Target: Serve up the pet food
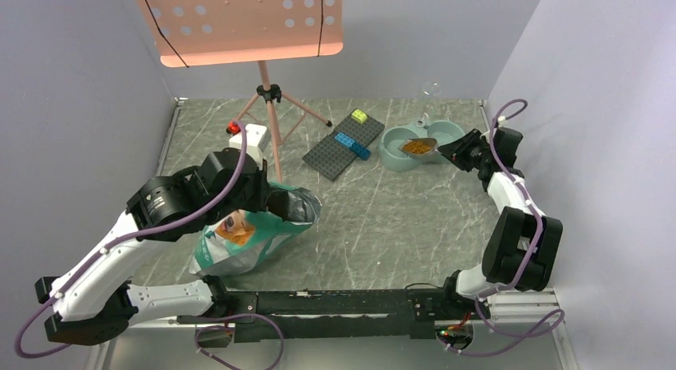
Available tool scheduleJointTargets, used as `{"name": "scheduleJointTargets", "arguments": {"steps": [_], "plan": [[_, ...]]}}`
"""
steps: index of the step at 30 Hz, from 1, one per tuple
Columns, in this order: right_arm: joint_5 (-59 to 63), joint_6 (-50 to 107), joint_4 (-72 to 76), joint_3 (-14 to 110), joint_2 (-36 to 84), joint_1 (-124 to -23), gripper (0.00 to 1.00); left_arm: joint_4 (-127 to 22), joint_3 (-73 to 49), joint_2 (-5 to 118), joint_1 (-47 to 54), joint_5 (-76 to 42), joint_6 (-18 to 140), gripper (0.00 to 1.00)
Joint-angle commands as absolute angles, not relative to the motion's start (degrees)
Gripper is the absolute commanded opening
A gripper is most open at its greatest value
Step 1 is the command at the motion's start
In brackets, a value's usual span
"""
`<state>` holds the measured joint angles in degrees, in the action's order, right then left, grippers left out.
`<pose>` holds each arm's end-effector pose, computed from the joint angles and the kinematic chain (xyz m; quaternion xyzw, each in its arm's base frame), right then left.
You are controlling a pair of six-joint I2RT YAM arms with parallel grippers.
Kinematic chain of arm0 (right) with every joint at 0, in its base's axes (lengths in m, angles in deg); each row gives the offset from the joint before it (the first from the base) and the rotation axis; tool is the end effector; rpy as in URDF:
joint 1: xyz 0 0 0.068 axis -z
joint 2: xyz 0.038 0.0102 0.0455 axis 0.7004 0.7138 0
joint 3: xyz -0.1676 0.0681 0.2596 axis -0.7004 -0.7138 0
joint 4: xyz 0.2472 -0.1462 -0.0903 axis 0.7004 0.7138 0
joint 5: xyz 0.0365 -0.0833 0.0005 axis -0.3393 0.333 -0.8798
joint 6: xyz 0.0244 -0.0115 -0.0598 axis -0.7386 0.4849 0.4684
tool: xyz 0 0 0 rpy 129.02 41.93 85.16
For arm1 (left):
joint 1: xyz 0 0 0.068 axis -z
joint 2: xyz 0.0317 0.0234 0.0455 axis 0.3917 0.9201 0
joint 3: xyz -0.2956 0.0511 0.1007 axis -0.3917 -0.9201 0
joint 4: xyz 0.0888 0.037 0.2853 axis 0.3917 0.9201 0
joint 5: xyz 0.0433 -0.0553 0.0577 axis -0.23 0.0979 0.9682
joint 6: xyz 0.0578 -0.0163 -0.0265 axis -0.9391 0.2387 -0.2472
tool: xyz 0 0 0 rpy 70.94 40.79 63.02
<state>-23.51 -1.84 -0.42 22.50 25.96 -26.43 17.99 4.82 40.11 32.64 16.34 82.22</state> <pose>0.3473 -0.0831 0.2522 0.2642 0.8049 0.3258 0.4197 0.1168 -0.1326 0.4969 0.0866 0.8814 -0.1539 0.4382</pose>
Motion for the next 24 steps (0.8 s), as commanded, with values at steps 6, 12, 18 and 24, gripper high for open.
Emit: {"name": "scheduleJointTargets", "arguments": {"steps": [6,12,18,24], "plan": [[-9.7,10.6,15.7,38.4,29.6,-34.4,0.00,7.9,8.9,38.3,32.6,13.9,83.0,0.00],[-4.1,13.8,23.9,46.4,32.7,-38.4,0.00,6.7,7.3,36.7,32.6,14.5,83.6,0.00],[4.0,18.2,31.9,54.3,34.2,-42.5,0.00,5.7,7.2,36.7,32.6,14.8,83.2,0.00],[10.5,21.8,37.2,59.8,34.3,-47.3,0.00,4.8,6.5,37.0,32.6,15.6,82.2,0.00]]}}
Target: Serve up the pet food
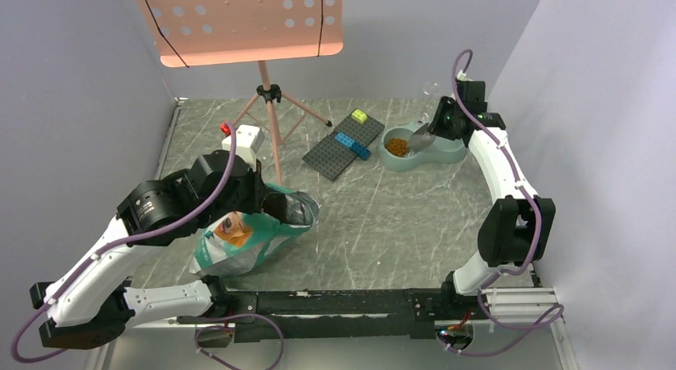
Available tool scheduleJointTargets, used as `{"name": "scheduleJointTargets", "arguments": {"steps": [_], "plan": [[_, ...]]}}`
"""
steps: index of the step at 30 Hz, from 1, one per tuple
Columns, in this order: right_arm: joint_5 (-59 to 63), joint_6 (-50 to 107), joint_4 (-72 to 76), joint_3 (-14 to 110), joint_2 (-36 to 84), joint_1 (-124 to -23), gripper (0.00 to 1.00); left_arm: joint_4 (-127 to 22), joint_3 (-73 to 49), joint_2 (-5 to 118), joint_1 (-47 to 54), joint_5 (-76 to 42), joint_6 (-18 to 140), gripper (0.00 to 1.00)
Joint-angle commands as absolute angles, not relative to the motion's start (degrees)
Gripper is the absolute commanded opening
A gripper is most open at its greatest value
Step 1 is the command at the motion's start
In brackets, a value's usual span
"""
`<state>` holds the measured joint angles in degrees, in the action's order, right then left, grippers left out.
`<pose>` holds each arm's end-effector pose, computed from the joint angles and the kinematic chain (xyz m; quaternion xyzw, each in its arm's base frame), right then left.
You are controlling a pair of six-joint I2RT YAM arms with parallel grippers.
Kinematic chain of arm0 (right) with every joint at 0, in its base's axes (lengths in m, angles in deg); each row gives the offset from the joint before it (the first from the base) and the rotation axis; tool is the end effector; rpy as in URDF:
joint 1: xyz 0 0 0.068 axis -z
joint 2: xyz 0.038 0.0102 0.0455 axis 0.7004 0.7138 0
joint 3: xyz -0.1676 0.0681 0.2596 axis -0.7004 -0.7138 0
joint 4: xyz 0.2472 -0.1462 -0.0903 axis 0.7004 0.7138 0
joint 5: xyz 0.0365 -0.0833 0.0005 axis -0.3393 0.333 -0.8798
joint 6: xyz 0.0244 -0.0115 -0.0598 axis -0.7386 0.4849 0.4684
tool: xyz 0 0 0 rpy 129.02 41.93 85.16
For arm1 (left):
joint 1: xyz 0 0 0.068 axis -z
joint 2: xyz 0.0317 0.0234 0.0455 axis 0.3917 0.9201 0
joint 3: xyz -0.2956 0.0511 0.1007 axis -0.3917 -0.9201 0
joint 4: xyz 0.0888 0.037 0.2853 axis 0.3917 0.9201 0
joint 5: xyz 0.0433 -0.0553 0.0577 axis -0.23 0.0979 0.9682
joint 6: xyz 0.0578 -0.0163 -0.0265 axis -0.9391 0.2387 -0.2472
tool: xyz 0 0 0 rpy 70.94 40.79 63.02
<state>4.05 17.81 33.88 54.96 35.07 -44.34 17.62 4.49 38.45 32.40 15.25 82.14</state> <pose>0.4178 0.0044 0.3476 0.1217 0.9058 0.1077 0.3913 0.1112 -0.1247 0.4999 0.0857 0.8768 -0.1693 0.4419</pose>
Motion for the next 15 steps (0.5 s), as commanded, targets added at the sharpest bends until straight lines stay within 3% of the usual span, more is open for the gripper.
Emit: {"name": "scheduleJointTargets", "arguments": {"steps": [1,8,15], "plan": [[11.7,22.1,37.6,60.3,34.3,-48.0,0.00,4.8,6.5,37.2,32.6,15.6,81.7,0.00],[14.3,22.4,39.9,61.2,33.1,-49.1,0.00,5.9,6.8,38.8,31.8,16.2,80.4,0.00],[9.3,18.5,41.3,56.5,23.3,-47.8,0.00,5.3,4.8,40.1,29.3,12.1,81.2,0.00]]}}
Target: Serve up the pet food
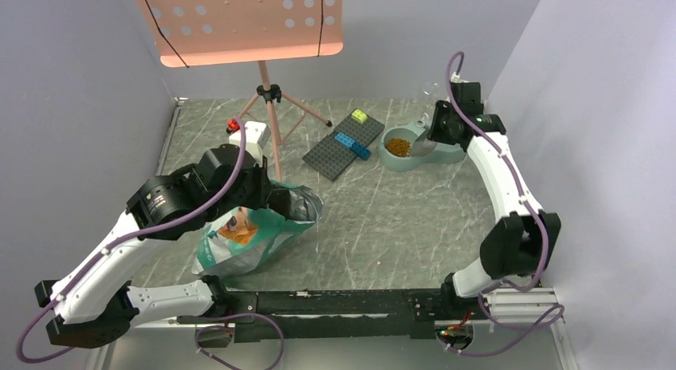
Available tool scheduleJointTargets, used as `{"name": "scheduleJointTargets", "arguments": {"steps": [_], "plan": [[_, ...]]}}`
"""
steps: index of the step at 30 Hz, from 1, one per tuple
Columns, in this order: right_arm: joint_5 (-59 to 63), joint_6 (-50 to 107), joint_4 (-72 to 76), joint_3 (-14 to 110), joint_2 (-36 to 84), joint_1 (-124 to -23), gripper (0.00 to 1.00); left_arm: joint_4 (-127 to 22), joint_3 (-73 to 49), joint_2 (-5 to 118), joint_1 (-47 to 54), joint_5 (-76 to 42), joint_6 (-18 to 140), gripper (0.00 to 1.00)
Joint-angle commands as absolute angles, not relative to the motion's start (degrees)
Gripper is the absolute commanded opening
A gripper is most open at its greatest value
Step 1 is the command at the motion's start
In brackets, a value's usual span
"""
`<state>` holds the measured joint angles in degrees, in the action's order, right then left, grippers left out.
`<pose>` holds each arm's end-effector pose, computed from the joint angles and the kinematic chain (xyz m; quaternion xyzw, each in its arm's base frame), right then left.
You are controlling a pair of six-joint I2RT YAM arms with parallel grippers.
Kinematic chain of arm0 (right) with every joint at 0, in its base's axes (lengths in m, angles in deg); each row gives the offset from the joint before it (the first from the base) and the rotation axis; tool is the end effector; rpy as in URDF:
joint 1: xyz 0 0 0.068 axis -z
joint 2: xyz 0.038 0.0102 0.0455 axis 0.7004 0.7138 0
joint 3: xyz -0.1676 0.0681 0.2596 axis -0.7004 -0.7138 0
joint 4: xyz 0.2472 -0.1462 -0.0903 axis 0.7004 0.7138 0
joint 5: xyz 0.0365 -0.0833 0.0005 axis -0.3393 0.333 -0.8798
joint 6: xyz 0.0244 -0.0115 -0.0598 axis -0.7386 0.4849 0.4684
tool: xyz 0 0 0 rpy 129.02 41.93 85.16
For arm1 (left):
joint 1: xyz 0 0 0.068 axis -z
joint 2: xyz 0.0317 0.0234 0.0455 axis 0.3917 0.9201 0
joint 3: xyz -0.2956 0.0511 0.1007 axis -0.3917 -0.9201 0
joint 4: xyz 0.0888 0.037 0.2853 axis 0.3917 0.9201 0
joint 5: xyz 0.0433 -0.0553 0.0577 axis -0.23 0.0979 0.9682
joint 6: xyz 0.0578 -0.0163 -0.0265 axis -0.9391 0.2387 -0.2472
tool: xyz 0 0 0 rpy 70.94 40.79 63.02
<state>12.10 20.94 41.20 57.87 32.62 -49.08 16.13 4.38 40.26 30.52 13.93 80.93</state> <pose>0.3984 0.0302 0.3719 0.0879 0.9173 0.0471 0.3855 0.1230 -0.1334 0.4966 0.0868 0.8798 -0.1630 0.4381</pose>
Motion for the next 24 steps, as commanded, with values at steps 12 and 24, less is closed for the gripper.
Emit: {"name": "scheduleJointTargets", "arguments": {"steps": [12,24], "plan": [[-31.5,-8.3,29.4,43.4,-0.6,-44.1,0.00,4.2,2.7,40.3,25.7,9.0,80.0,0.00],[-38.6,-9.5,33.4,47.1,-8.8,-57.0,0.00,2.8,4.5,41.4,23.8,7.4,76.9,0.00]]}}
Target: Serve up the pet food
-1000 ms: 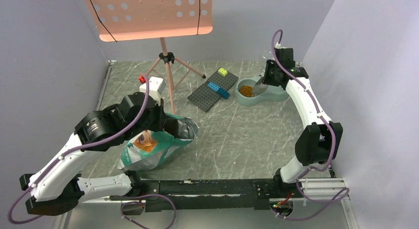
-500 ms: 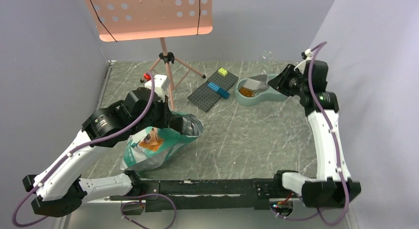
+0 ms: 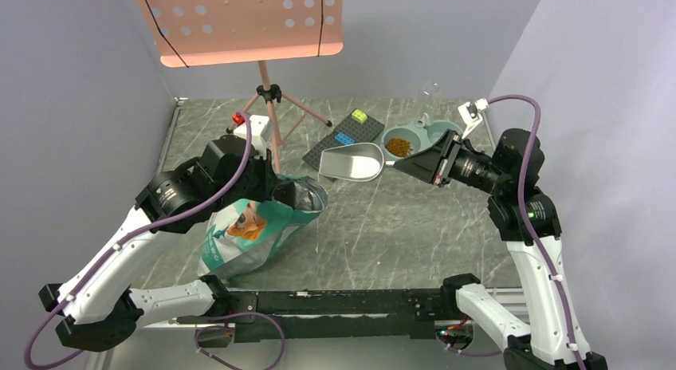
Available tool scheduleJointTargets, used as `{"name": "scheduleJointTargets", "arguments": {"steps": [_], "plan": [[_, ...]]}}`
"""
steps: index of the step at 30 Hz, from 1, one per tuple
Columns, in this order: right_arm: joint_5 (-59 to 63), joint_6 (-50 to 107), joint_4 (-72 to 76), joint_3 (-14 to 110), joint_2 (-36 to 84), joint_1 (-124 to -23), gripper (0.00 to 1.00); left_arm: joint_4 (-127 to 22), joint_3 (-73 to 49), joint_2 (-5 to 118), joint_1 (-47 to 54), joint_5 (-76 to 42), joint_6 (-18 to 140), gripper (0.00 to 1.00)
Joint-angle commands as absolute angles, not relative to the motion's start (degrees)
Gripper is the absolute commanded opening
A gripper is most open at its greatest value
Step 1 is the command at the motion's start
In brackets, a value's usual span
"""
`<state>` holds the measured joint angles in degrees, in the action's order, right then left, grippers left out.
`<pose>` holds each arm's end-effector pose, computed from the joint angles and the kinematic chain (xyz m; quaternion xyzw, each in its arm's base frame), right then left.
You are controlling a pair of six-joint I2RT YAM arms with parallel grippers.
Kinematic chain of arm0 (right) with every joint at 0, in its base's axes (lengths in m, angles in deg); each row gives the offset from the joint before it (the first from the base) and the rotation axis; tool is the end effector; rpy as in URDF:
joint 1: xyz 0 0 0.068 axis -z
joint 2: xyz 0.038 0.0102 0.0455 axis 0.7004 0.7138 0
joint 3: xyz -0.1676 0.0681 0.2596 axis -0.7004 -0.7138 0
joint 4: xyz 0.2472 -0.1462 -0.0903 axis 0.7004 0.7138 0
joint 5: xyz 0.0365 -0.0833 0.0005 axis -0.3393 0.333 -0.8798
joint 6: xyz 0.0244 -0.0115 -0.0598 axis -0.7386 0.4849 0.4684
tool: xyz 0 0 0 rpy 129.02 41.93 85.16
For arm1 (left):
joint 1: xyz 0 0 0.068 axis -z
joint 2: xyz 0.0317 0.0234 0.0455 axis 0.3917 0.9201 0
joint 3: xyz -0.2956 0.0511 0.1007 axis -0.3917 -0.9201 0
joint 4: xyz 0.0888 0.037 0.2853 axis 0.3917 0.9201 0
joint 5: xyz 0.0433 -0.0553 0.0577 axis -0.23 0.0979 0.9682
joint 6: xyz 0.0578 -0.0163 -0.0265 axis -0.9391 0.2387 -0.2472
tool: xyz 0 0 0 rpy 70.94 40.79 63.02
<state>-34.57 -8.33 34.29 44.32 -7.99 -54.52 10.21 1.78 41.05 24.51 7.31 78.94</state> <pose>0.1602 0.0652 0.4929 -0.0247 0.7507 0.5278 0.3965 0.1452 -0.1379 0.4886 0.0779 0.8774 -0.1880 0.4344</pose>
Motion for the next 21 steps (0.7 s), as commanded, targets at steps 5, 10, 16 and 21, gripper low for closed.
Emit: {"name": "scheduleJointTargets", "arguments": {"steps": [5,10,16,21], "plan": [[-36.3,-10.4,32.7,47.1,-7.7,-61.3,0.00,1.7,4.3,41.3,23.8,5.8,76.7,0.00],[-29.3,-9.9,32.3,46.9,-4.3,-71.2,0.00,2.0,4.2,40.8,23.7,6.4,77.2,0.00],[-20.8,-7.7,32.9,47.1,0.0,-83.2,0.00,2.8,6.8,41.7,23.4,6.2,77.6,0.00],[-9.0,-6.3,40.5,51.1,4.4,-89.5,0.00,1.8,7.3,41.3,23.5,4.4,77.1,0.00]]}}
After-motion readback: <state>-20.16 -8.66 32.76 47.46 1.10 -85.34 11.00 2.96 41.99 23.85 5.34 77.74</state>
